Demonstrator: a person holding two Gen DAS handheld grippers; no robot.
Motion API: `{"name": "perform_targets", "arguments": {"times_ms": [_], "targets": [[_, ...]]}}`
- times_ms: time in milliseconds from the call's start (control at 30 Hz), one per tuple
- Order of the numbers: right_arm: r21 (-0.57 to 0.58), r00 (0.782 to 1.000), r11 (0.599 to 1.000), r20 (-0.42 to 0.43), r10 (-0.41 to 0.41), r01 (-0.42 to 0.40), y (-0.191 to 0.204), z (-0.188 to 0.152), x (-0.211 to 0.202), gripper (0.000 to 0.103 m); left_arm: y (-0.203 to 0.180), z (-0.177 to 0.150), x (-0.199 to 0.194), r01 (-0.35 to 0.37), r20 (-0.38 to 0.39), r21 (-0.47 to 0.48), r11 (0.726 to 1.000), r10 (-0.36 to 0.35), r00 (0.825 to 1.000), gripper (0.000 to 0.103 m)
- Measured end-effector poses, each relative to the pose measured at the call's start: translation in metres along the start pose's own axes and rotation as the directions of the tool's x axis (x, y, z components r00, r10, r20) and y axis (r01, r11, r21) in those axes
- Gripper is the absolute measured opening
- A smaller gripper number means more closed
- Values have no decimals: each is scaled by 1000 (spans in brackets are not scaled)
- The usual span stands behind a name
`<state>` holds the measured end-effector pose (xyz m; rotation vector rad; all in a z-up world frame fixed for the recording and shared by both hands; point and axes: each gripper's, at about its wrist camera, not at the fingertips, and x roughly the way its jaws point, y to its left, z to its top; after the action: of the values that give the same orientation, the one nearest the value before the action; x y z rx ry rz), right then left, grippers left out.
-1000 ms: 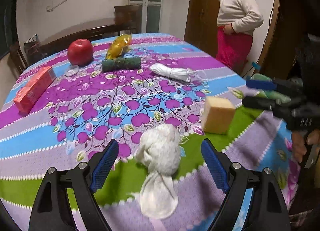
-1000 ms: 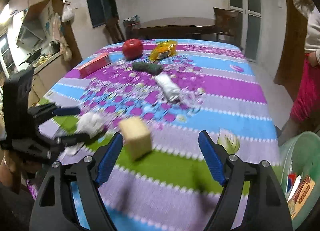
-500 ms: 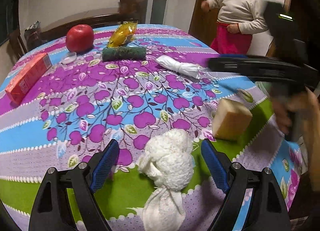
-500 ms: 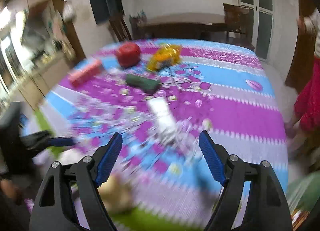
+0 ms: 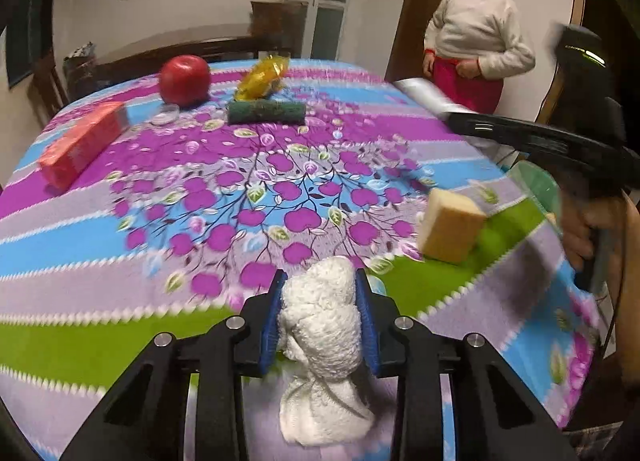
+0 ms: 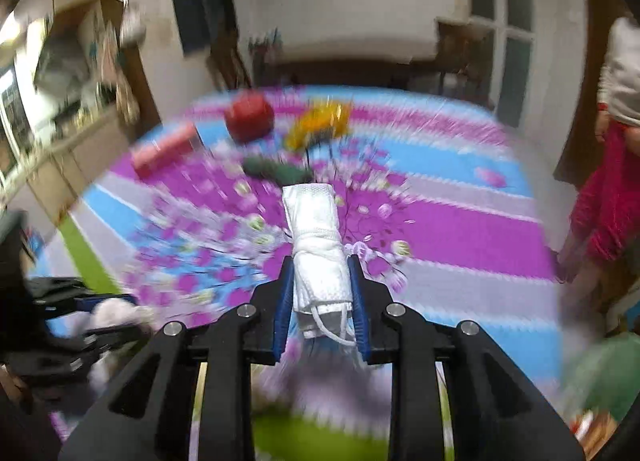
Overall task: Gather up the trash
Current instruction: 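Carry the towel bundle and plastic bag roll in both tools over the bin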
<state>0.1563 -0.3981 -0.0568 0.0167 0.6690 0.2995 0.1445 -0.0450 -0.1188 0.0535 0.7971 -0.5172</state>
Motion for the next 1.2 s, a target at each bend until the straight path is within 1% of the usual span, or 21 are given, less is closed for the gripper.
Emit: {"name": "perform_targets", "arguments": {"times_ms": [33,67,133,233,333,433,533,600,633,700,733,833,900,1033,1100,1200], "targets": [[8,1000,1000,22,3,-3,4,-6,-19,25,-1,-1,-11,6,15,-8,1000,-6,1000,35],[18,999,1000,32,15,-16,9,-16,-38,25,-3,-1,-18,10,26,-11,1000,-10,1000,35],[28,999,1000,47,12,-14,21,-37,-68,25,-11,4,-38,32,59,-11,999,-31,998,35],[54,998,998,67,16,-20,29,-57,-97,25,-34,15,-59,66,97,28,997,-68,993,35],[90,996,996,88,-8,0,27,-69,-125,25,-60,28,-69,93,106,75,993,-101,989,35],[139,990,988,113,-79,63,8,-74,-158,25,-96,46,-76,126,122,138,982,-143,982,35],[233,979,964,123,-159,128,-21,-81,-188,25,-134,64,-75,133,130,193,972,-160,979,35],[301,969,938,119,-217,173,-47,-86,-209,25,-163,77,-69,139,127,229,963,-171,977,35],[318,967,930,117,-229,182,-54,-88,-214,25,-181,83,-64,145,120,250,957,-179,976,35],[371,956,903,106,-272,216,-79,-89,-230,25,-204,91,-56,166,105,275,947,-201,974,35],[385,953,894,102,-286,227,-86,-89,-235,25,-222,97,-50,180,93,290,940,-215,972,35],[419,940,868,83,-331,268,-111,-89,-253,25,-258,108,-33,194,73,320,927,-228,971,35],[425,934,857,65,-350,291,-127,-87,-262,25,-289,118,-16,194,57,351,916,-228,972,35],[454,930,832,20,-368,319,-155,-88,-261,25,-338,132,17,207,5,387,899,-226,974,35],[468,928,820,0,-372,329,-166,-92,-260,25,-357,137,33,193,-5,411,891,-210,978,35],[484,924,804,-30,-381,346,-183,-98,-258,25,-383,141,53,197,-25,442,875,-208,978,35]]}}
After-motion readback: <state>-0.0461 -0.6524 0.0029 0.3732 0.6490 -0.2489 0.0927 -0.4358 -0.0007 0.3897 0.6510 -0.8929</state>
